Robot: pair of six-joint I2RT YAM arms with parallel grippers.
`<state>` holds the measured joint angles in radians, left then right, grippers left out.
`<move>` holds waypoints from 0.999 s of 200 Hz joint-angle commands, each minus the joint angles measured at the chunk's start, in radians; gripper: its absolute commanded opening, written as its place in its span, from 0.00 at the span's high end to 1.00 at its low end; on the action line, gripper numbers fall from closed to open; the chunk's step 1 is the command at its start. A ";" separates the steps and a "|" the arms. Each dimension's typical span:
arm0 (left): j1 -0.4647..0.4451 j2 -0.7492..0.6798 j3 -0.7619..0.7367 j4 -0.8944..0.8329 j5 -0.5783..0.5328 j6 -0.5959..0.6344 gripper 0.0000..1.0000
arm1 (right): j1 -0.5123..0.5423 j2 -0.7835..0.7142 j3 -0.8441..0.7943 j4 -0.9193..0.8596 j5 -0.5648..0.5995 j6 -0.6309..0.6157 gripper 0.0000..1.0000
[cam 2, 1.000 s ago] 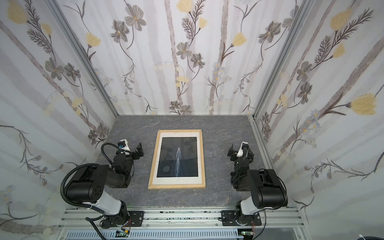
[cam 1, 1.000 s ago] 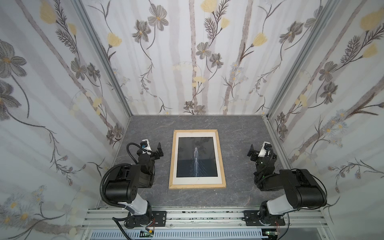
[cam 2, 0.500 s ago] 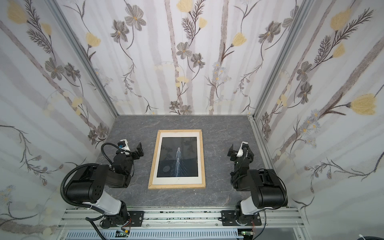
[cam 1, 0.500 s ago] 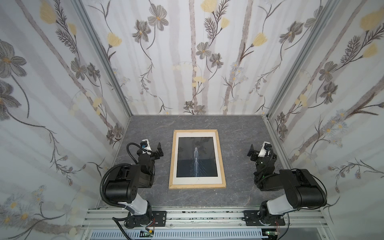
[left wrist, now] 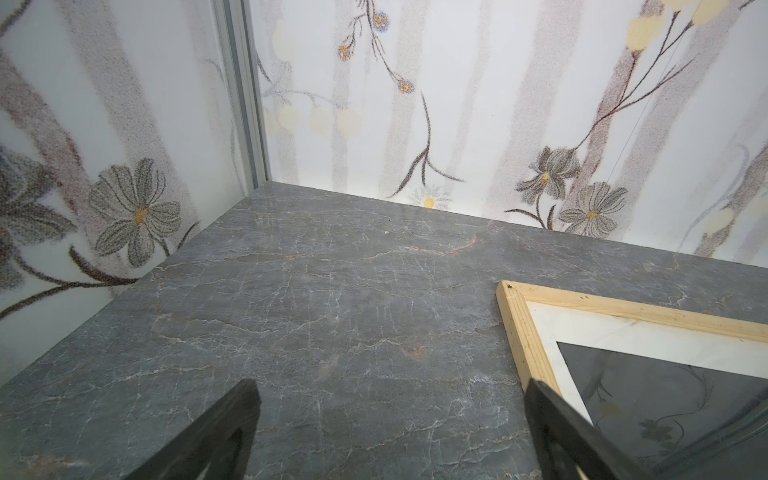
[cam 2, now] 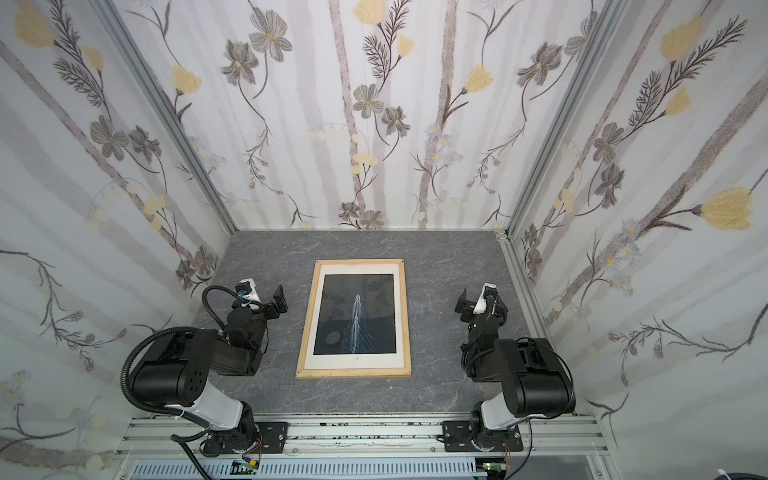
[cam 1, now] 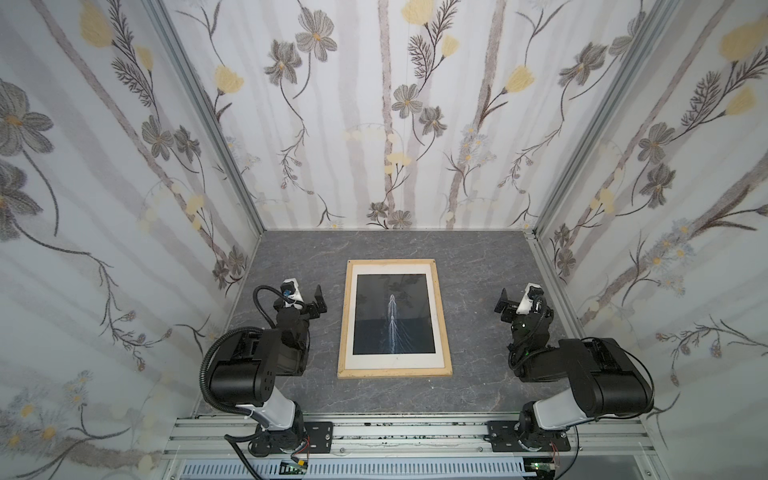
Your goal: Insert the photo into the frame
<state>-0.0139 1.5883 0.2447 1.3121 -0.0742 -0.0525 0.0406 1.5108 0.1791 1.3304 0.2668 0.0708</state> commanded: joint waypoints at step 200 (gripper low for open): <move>0.000 -0.003 0.007 0.000 0.011 -0.003 0.00 | 0.002 -0.003 -0.002 0.023 -0.008 0.000 0.00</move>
<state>-0.0139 1.5883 0.2462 1.3083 -0.0742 -0.0525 0.0410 1.5108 0.1791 1.3300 0.2668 0.0708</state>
